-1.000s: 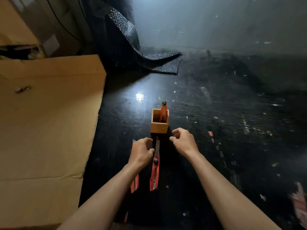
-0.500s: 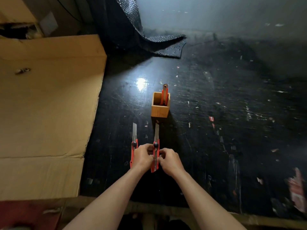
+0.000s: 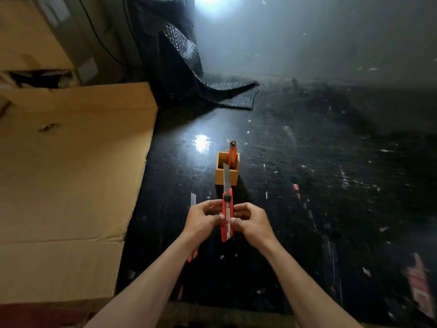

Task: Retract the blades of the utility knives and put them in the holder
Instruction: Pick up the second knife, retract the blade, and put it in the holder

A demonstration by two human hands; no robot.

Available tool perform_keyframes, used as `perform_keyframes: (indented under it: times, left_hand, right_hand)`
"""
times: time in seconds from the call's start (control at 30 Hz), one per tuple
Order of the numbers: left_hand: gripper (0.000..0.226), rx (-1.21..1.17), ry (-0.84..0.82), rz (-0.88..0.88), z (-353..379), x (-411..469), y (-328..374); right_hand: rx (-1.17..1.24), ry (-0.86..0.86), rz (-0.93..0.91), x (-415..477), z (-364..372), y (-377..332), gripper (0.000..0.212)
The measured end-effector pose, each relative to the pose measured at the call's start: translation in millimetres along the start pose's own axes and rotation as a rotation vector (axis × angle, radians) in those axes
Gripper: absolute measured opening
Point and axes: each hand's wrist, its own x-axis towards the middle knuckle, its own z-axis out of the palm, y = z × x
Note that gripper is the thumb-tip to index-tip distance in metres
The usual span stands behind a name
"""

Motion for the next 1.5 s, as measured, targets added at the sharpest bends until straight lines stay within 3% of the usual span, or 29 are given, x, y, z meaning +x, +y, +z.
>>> perform_keyframes:
  times: [0.3,0.53,0.8,1.17,1.33,1.5]
  left_hand:
    - [0.042,-0.203,-0.092,0.138,-8.8,7.8,116.3]
    - [0.045,-0.187,-0.09,0.291,-13.2,9.8,184.5]
    - [0.044,-0.138,-0.062,0.406,-13.1,5.6,234.4]
    - [0.047,-0.087,-0.06,0.424,-11.0,16.9,244.3]
    - [0.043,-0.236,-0.112,0.392,-13.5,22.2,255.2]
    - [0.043,-0.244,-0.11,0.409,-19.5,30.5,267.8]
  right_hand:
    - [0.16,0.007,-0.271,13.3,-27.0,-101.1,0.026]
    - [0.003,0.131,-0.521,20.9,-41.7,-170.4,0.039]
    - [-0.299,0.302,-0.721,19.4,-52.7,-235.6,0.026]
    - [-0.308,0.307,-0.744,27.1,-61.7,-245.5,0.014]
    - [-0.427,0.257,-0.722,24.9,-65.7,-240.6,0.014]
    - [-0.378,0.242,-0.678,20.4,-60.7,-230.7,0.013]
